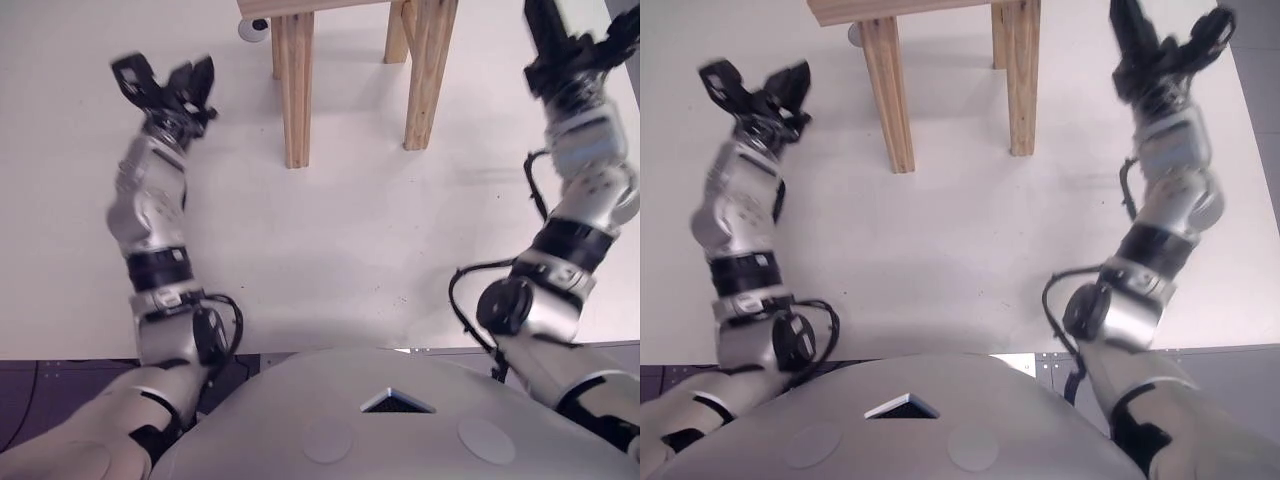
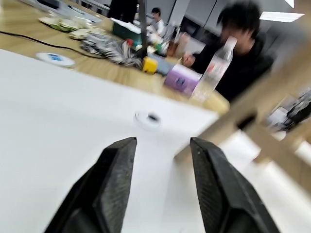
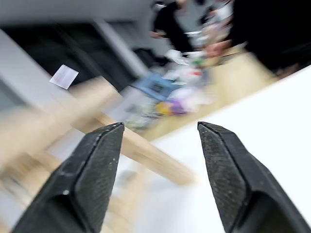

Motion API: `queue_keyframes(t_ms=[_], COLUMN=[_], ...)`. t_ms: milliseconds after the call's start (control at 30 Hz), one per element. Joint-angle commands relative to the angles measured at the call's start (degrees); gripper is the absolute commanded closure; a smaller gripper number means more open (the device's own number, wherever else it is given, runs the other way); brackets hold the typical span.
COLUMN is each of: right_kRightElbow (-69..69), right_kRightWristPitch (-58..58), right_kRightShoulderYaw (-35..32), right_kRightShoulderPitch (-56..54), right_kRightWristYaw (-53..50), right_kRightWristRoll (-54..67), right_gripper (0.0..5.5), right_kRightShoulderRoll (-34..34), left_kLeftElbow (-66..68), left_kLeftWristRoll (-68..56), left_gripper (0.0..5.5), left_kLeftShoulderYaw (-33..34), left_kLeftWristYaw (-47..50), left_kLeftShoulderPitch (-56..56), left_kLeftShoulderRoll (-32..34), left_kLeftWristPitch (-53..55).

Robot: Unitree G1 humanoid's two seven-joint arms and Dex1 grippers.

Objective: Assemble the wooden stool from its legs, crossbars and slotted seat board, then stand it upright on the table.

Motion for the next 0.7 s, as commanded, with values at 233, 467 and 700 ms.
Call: queue_keyframes(t_ms=[233, 467, 700], right_kRightElbow=[-15.98, -16.15, -14.49], right_kRightWristPitch=[-24.63, -25.72, -26.01], right_kRightShoulderYaw=[23.89, 25.18, 23.91], right_kRightShoulderPitch=[20.97, 21.53, 19.84], right_kRightWristYaw=[-15.61, -17.30, -17.78], right_kRightWristRoll=[-29.68, -30.64, -30.32], right_gripper=[4.41, 5.47, 5.47], right_kRightShoulderRoll=[7.05, 5.59, 4.50], left_kLeftElbow=[-15.39, -14.58, -12.92], left_kLeftWristRoll=[14.33, 14.14, 14.48], left_gripper=[5.01, 5.50, 5.50], left_kLeftShoulderYaw=[-10.84, -11.12, -12.20], left_kLeftWristYaw=[10.39, 11.73, 12.52], left_kLeftShoulderPitch=[14.58, 14.85, 13.36], left_kLeftShoulderRoll=[-5.58, -7.13, -8.77], left_kLeftWristPitch=[-9.70, -10.69, -12.50])
